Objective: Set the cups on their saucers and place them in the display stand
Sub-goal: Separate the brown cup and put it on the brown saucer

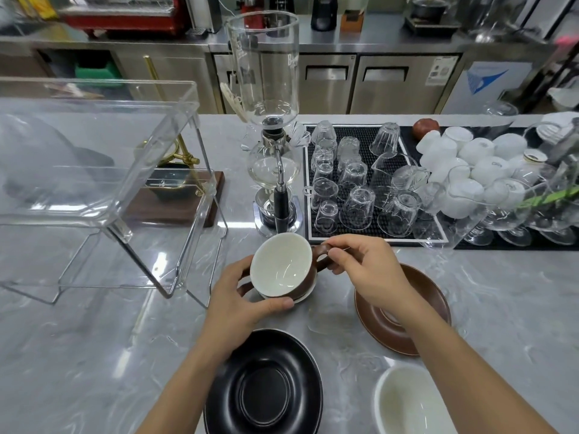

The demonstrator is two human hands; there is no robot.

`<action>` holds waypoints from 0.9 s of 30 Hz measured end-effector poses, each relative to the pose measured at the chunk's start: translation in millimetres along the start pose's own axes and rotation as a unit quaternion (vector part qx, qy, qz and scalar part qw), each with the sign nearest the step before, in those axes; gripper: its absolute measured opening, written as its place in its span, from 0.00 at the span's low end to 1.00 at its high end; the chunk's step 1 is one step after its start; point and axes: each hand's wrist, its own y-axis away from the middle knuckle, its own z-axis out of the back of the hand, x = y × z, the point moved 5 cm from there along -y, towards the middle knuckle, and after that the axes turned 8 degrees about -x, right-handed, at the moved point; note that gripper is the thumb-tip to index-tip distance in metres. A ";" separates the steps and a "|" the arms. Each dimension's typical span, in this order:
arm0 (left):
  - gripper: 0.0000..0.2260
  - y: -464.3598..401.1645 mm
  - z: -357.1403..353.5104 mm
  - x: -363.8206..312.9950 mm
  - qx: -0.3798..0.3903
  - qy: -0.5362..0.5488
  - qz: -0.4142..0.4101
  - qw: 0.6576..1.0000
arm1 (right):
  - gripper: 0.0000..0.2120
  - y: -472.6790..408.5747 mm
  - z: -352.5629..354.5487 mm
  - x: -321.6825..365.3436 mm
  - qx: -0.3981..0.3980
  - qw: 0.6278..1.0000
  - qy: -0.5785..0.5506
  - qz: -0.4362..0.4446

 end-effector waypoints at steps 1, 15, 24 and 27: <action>0.36 -0.2 -0.1 -0.6 0.002 0.001 0.000 1.000 | 0.09 0.0 -0.2 -0.1 0.000 1.000 -0.003 0.000; 0.35 -4.2 3.3 -24.5 -0.003 -0.010 -0.048 0.999 | 0.10 6.3 6.0 14.8 -0.035 0.997 -0.067 0.017; 0.38 -8.1 -34.0 -77.6 0.011 -0.052 -0.173 0.983 | 0.11 22.4 71.6 24.8 -0.096 0.989 -0.106 0.034; 0.36 -6.2 -59.3 -84.5 0.049 -0.043 -0.180 0.982 | 0.12 32.9 93.5 8.3 -0.123 0.987 -0.104 0.011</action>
